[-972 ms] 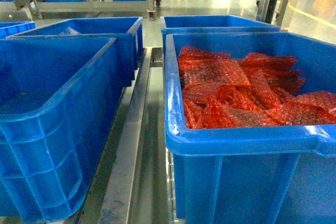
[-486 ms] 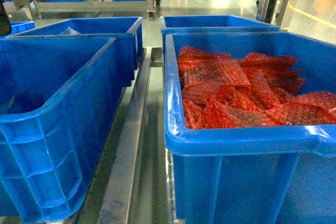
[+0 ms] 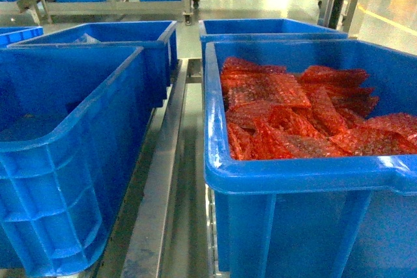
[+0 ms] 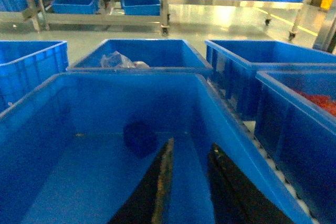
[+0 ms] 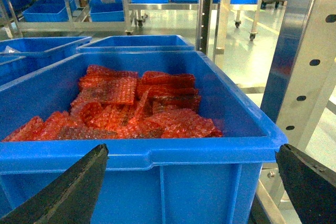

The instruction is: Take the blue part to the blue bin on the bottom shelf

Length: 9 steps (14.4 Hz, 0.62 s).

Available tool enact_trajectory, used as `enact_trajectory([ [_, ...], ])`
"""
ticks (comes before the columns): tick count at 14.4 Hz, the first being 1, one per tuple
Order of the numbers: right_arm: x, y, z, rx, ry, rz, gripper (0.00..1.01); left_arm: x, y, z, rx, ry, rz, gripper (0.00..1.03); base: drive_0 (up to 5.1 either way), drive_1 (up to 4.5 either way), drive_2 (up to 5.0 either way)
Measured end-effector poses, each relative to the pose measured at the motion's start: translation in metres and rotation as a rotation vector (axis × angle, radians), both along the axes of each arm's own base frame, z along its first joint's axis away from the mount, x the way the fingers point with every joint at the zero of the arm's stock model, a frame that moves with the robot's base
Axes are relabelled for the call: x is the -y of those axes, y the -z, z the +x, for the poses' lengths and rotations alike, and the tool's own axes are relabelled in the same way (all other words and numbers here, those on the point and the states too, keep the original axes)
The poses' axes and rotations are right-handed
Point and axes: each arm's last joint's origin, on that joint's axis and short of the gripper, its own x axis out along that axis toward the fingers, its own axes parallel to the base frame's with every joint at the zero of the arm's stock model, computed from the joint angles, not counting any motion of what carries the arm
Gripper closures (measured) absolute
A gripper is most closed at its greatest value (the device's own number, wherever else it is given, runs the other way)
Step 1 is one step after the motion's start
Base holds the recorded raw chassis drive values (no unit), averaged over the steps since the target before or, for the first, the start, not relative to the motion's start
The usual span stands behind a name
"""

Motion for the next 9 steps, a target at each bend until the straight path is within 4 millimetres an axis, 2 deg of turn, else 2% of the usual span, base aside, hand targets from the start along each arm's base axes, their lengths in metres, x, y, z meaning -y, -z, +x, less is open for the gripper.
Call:
enact_trajectory([
  [1,0.0,0.0,0.0,0.0,0.0,0.0,0.03,-0.007,0.005,-0.009,-0.005,-0.009,0.0,0.94,0.0,0.0,0.0],
  [2,0.0,0.0,0.0,0.0,0.0,0.0,0.03,-0.009,0.008,-0.018,0.002,-0.02,0.0,1.01,0.0,0.0,0.0],
  [7,0.0,0.0,0.0,0.0,0.0,0.0,0.03,-0.007,0.021,-0.052,-0.005,-0.007,0.0,1.01,0.0,0.0,0.0],
  [9,0.0,0.0,0.0,0.0,0.0,0.0,0.03,-0.007,0.034,-0.065,-0.006,-0.007,0.0,1.01,0.0,0.0,0.0],
])
